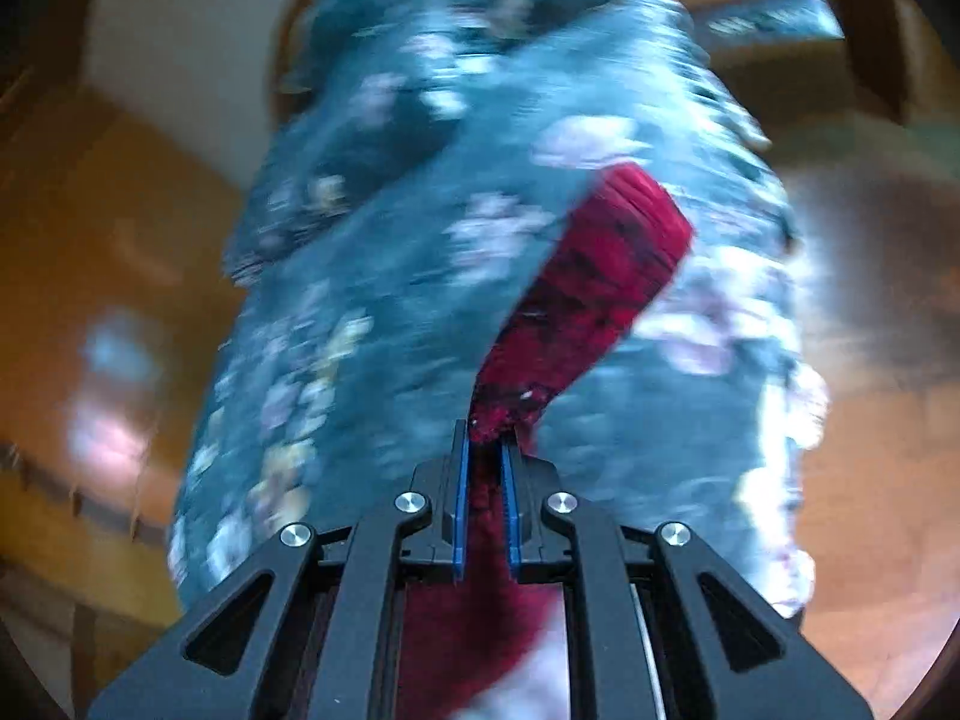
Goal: Fold small clothes
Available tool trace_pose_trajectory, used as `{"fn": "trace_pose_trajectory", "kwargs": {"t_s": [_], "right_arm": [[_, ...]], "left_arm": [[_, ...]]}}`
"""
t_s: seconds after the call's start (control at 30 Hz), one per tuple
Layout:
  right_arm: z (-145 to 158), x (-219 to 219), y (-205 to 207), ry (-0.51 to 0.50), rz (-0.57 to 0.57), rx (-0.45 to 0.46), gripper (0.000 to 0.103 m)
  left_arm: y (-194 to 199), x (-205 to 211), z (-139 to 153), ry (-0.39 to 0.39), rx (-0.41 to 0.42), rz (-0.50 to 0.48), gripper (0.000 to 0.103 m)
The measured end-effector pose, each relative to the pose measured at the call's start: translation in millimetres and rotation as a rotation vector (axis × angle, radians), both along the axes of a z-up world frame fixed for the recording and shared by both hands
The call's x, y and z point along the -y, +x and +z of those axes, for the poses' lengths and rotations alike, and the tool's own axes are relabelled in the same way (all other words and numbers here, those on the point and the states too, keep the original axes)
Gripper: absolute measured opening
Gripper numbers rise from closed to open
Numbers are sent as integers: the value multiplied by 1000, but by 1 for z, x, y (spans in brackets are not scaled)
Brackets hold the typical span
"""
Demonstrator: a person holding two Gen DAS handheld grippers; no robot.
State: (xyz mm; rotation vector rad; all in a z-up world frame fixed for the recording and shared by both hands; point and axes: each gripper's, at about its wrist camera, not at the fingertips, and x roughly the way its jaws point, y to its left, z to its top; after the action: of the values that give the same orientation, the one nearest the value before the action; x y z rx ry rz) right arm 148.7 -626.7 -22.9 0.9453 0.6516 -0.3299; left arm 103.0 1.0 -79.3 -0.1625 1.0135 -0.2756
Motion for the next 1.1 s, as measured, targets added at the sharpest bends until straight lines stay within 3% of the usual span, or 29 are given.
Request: {"fn": "trace_pose_trajectory", "kwargs": {"t_s": [0.17,0.33,0.47,0.67,0.7,0.77,0.8,0.97,1.1], "right_arm": [[35,-69,44,-66,206,65,9],[48,-179,74,-157,472,72,9],[32,-276,84,-182,676,43,9],[-9,-375,81,-213,892,-36,12],[-13,-382,79,-219,909,-42,18],[-19,-395,75,-221,936,-52,46],[-20,-397,69,-213,938,-46,66],[-7,-364,30,-208,873,6,72],[-8,-322,-13,-208,764,-16,72]], "left_arm": [[3,-11,2,-45,3,43,70],[5,-25,4,-82,17,79,70],[10,-40,3,-153,-6,109,70],[16,-53,2,-170,-19,147,70],[16,-55,2,-179,-19,151,70],[20,-58,5,-212,-19,160,70],[22,-60,7,-209,-13,174,70],[38,-66,7,-247,-28,210,70],[59,-66,2,-307,-61,227,70]]}}
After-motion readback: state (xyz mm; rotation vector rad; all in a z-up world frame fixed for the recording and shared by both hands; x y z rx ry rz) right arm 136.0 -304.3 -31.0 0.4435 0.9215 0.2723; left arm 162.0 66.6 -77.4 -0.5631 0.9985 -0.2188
